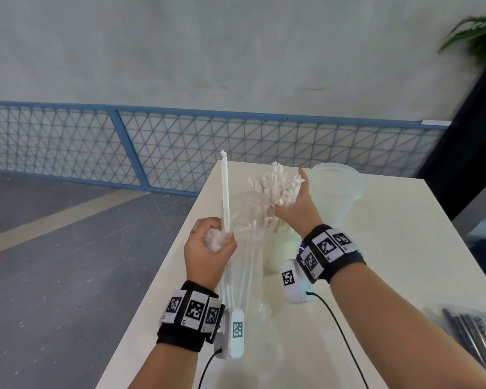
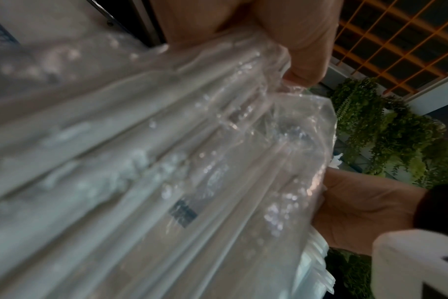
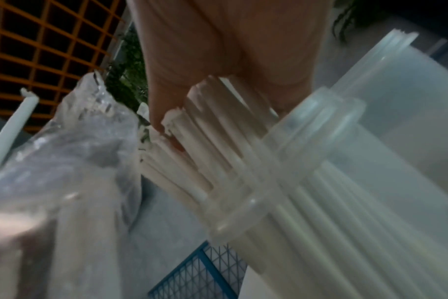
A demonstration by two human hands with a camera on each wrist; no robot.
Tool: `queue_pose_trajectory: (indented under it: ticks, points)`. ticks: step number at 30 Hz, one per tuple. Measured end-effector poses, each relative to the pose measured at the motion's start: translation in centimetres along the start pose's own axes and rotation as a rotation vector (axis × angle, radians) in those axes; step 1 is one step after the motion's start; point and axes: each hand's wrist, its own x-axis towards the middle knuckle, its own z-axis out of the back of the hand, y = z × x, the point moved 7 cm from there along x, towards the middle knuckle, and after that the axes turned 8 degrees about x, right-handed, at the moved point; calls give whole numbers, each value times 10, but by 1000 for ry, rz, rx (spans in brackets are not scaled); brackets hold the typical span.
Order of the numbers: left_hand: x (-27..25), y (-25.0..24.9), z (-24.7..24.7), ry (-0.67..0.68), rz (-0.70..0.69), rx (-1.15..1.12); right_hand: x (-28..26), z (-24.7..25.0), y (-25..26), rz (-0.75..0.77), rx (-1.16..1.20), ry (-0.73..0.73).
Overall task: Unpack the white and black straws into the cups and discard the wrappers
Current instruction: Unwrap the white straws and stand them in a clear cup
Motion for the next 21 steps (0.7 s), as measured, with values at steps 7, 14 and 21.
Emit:
queue_pose_trajectory:
  ticks: [7,14,21]
  points:
    - [-1,0,1,-24,-14,12,2,4,6,8,-155,-64]
    - [0,2,0,-12,-5,44,9,7,45,110,-304,-85]
    - [-1,2,3,-20,3,23,-34,15,73,438,-303,-273]
